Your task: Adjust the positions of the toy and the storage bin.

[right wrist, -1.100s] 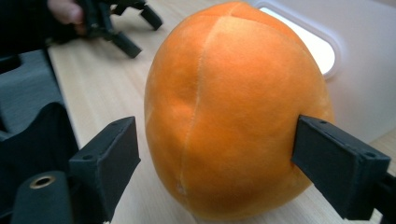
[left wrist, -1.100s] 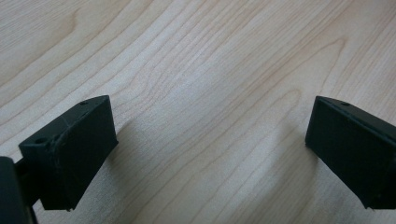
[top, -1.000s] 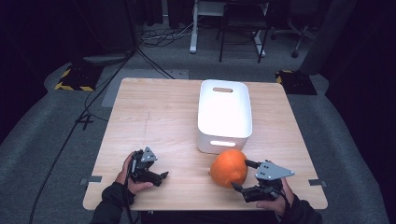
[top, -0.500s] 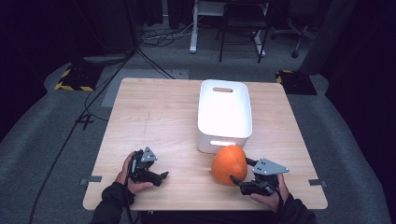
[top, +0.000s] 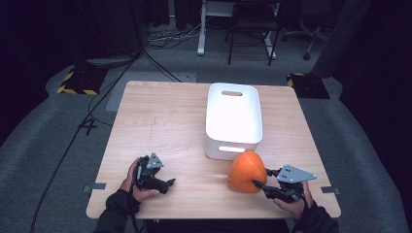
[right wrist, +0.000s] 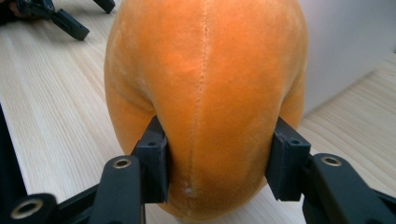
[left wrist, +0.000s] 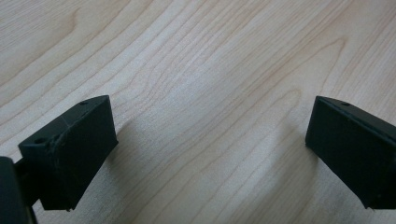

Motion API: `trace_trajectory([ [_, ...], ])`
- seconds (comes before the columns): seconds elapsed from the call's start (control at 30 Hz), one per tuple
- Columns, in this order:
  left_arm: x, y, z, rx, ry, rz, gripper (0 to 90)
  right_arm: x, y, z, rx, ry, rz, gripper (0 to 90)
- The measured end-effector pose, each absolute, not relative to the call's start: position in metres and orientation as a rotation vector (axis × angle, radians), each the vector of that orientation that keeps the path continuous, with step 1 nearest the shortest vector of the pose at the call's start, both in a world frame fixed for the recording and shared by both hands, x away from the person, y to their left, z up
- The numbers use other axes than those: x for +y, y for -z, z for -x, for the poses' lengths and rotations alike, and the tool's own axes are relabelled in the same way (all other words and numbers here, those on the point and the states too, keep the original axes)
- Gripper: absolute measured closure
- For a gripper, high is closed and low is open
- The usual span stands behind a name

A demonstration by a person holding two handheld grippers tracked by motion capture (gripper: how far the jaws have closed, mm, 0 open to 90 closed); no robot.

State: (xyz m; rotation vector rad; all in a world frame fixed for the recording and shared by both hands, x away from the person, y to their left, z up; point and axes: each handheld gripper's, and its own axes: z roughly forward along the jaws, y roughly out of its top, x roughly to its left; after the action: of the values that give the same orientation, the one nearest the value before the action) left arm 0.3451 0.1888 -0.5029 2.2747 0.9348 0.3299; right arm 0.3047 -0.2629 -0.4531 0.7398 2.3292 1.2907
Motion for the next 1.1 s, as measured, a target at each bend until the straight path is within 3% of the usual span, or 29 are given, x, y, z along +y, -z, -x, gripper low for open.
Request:
trace_trajectory([
  [0.63, 0.189, 0.503, -0.345, 0.934, -0.329, -2.275, 2.1, -0.350, 0.454, -0.328, 2.220, -1.282, -0.856, 47.1],
  [0.83, 0.189, 0.503, -0.345, 0.934, -0.329, -2.275, 2.1, -0.366, 0.456, -0.339, 2.221, -1.296, -0.867, 41.5],
  [0.87, 0.189, 0.503, -0.345, 0.935, -0.329, -2.275, 2.1, -0.366, 0.456, -0.340, 2.232, -1.299, -0.872, 36.4],
  [1.1, 0.189, 0.503, -0.345, 0.935, -0.330, -2.275, 2.1, -0.358, 0.460, -0.338, 2.212, -1.287, -0.882, 24.0],
])
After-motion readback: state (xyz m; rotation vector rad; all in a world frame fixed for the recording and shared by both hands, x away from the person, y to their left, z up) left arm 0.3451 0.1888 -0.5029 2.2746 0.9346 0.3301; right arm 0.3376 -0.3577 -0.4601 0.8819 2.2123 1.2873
